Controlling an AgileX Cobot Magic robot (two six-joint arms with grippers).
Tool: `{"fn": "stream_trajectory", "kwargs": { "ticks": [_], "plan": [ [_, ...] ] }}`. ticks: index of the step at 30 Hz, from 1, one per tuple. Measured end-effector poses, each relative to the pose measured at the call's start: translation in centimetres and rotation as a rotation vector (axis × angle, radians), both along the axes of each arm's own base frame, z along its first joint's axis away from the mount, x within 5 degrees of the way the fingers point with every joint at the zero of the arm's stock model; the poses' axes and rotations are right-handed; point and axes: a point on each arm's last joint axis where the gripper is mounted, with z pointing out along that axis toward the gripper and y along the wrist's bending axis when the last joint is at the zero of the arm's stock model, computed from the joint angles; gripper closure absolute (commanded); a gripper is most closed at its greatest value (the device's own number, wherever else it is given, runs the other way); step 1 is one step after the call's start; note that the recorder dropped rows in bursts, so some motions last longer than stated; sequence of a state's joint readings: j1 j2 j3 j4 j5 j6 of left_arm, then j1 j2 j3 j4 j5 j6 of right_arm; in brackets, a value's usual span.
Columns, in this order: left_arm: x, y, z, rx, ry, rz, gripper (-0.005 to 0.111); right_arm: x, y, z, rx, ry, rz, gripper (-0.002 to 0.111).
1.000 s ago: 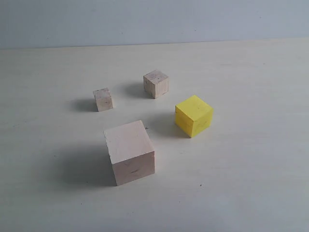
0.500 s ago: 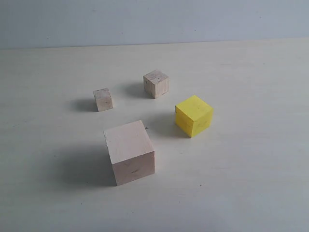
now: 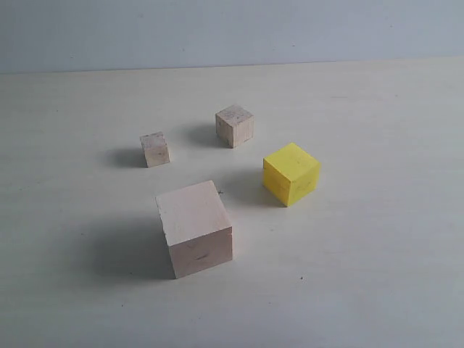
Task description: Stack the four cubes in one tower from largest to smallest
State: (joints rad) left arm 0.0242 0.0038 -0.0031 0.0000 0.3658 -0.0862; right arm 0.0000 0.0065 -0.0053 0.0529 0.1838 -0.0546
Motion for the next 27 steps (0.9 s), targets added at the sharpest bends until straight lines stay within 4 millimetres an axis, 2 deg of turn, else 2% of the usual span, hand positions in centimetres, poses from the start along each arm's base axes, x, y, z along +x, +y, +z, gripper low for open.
{"fn": "stream_trajectory", "kwargs": {
  "ticks": [3, 9, 18, 27],
  "plan": [
    [0.0, 0.0, 0.0, 0.000, -0.005, 0.000, 0.107, 0.0, 0.0, 0.1, 0.000, -0.015, -0.001, 0.108],
    [0.3, 0.0, 1.6, 0.005, -0.188, 0.000, 0.107, 0.0, -0.1, 1.4, 0.007, -0.149, -0.008, 0.108],
    [0.3, 0.0, 1.8, 0.005, -0.204, 0.000, 0.107, 0.0, -0.1, 1.6, 0.008, -0.173, -0.009, 0.108],
    [0.4, 0.0, 2.0, 0.006, -0.232, 0.000, 0.107, -0.1, -0.1, 2.7, 0.009, -0.298, -0.015, 0.108]
  ]
}}
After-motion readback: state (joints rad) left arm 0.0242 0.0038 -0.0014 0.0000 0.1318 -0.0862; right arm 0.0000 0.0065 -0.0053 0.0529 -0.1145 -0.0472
